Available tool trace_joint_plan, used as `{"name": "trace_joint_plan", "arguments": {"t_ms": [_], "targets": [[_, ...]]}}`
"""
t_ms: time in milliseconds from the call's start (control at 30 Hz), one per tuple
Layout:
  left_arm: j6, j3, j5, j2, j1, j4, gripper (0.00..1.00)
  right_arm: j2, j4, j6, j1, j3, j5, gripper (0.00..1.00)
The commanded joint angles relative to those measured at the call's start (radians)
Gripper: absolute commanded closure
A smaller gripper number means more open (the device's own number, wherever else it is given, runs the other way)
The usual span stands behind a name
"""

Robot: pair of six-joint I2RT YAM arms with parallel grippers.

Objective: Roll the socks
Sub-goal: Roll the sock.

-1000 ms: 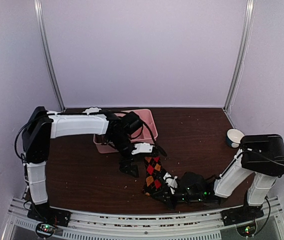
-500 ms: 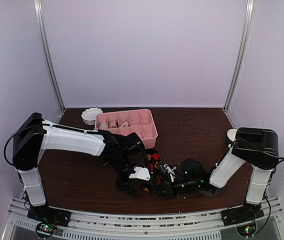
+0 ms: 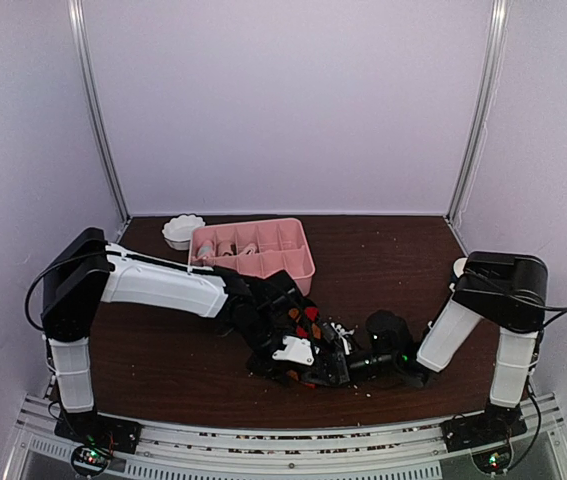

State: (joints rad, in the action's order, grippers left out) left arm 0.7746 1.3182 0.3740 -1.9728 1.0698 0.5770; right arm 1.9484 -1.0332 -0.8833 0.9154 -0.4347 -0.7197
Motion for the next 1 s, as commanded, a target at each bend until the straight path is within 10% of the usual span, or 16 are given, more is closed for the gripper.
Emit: {"name": "trace_joint_plan", "arguments": {"t_ms": [0,600,967], "targets": [[-0.007,0.05,-0.018,-0.045,0.003,0.001,0.62,0.141,0.372,0.024,-0.005,0.062,0.083,1.0],[-0.101,0.256,0.177,-0.226,-0.081,0.319,0.98,-0.035,0.635,0.185,0.038,0.02,0.305,0.92],[-0.154,0.4,0.276,-0.35,-0.116,0.524,1.0,-0.397,0.736,0.297,0.077,0.113,0.625,0.57]]}}
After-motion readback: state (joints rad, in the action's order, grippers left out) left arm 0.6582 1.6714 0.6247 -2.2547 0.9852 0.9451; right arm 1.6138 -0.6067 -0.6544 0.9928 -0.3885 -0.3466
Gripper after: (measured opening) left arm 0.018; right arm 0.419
